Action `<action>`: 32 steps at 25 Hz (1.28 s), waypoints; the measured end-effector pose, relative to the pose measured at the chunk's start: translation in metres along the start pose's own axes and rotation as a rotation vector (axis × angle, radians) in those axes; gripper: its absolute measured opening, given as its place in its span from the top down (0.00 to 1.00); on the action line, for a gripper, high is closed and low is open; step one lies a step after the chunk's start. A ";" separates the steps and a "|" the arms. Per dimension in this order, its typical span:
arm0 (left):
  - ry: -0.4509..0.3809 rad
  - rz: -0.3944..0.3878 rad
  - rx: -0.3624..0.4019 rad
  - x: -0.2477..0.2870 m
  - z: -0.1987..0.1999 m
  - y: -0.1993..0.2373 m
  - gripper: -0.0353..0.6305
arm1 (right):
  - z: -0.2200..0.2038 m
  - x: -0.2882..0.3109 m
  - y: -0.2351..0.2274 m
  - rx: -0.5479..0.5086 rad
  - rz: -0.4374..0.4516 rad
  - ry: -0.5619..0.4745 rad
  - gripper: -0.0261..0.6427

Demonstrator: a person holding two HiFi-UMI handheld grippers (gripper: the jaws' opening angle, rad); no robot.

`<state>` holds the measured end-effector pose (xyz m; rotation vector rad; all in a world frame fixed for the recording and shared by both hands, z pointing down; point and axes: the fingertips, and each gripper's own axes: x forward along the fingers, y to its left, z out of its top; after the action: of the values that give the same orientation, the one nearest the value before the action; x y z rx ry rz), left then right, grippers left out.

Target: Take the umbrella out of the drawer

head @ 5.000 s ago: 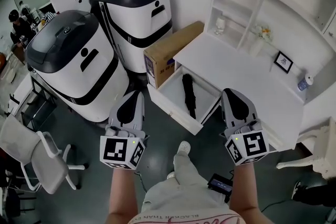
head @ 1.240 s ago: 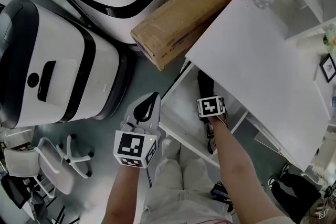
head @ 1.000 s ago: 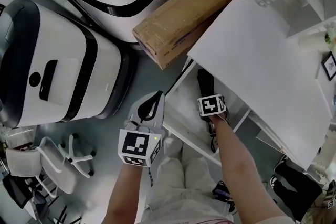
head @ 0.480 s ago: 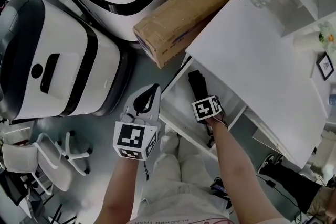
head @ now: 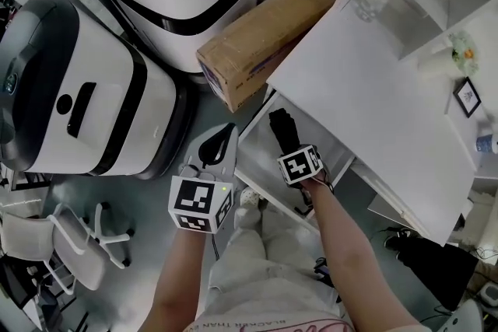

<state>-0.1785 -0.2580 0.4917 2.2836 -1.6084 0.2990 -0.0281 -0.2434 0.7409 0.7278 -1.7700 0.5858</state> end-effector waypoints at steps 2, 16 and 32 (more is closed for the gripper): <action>-0.014 0.001 0.000 -0.003 0.007 -0.004 0.93 | 0.002 -0.011 0.000 -0.017 0.002 -0.009 0.60; -0.089 -0.005 0.034 -0.022 0.048 -0.022 0.93 | 0.025 -0.083 0.013 0.030 0.030 -0.143 0.60; -0.168 -0.039 0.078 -0.032 0.087 -0.048 0.93 | 0.050 -0.176 -0.007 0.076 0.022 -0.339 0.60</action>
<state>-0.1459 -0.2485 0.3926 2.4541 -1.6561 0.1666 -0.0151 -0.2499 0.5579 0.9025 -2.0779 0.5711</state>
